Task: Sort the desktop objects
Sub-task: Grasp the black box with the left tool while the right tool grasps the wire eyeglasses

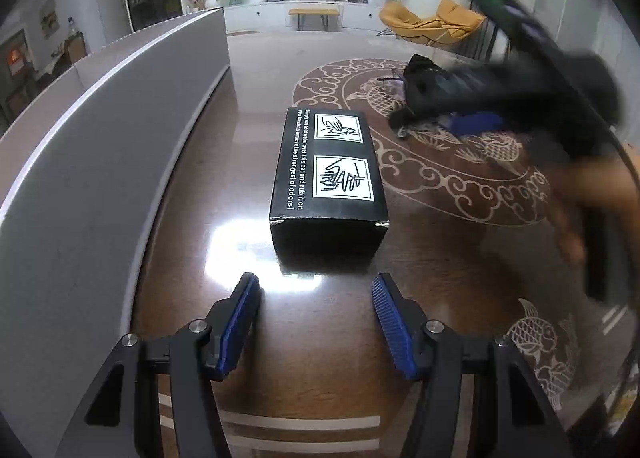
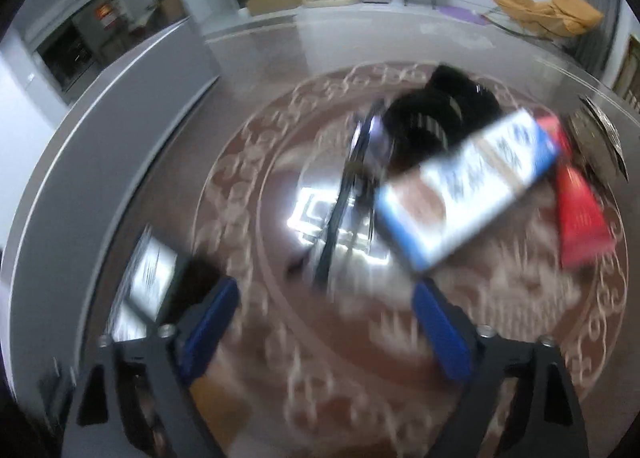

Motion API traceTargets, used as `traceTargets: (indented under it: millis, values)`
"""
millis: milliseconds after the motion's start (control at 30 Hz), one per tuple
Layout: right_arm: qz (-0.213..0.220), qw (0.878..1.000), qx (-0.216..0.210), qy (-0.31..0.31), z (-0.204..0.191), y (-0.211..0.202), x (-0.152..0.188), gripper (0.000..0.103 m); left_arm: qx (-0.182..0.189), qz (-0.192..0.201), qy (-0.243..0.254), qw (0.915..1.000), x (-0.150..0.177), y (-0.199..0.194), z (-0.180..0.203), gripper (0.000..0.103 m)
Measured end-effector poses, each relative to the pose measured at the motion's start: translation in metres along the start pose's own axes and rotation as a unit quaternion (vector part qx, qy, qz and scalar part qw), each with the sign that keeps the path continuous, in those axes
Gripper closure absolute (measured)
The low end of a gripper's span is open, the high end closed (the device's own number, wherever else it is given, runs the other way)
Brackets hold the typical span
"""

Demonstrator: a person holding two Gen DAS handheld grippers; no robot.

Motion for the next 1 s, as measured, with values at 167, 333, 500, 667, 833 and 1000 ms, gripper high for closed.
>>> traceTargets:
  millis: [167,333,500,667,833,1000]
  values:
    - [0.016,1.000,-0.002,0.025,0.012,0.007,-0.026,0.067,0.015,0.001,-0.006,0.9999,-0.001,-0.001,-0.007,0.043]
    - [0.035,0.999,-0.006,-0.020,0.004,-0.001,-0.022,0.086,0.017,0.012,-0.031,0.9993,-0.022,0.005,-0.013,0.027]
    - [0.038,0.998,-0.037,-0.036,0.012,-0.028,0.025,0.086,0.039,0.005,-0.031,0.9987,-0.041,0.023,-0.004,0.021]
    - [0.042,0.997,-0.052,-0.033,0.039,-0.073,0.098,0.086,0.014,-0.002,-0.015,0.9998,-0.047,0.036,0.011,0.021]
    - [0.047,0.998,-0.032,-0.035,0.061,-0.099,0.139,0.061,0.031,0.019,-0.053,0.9980,-0.049,0.024,0.011,0.020]
    - [0.038,0.998,-0.024,-0.052,0.058,-0.084,0.106,0.042,-0.047,0.002,-0.038,0.9982,-0.078,0.046,0.013,0.002]
Point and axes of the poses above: each gripper's, at about its wrist camera, not at the fingertips, and y roughly the way its jaws point, z to its right, x to its underside, the point moved 4 cm from there along y, roughly the way its jaws point, and after that the axes turned 2 degrees about -y, right-handed, at the moved point
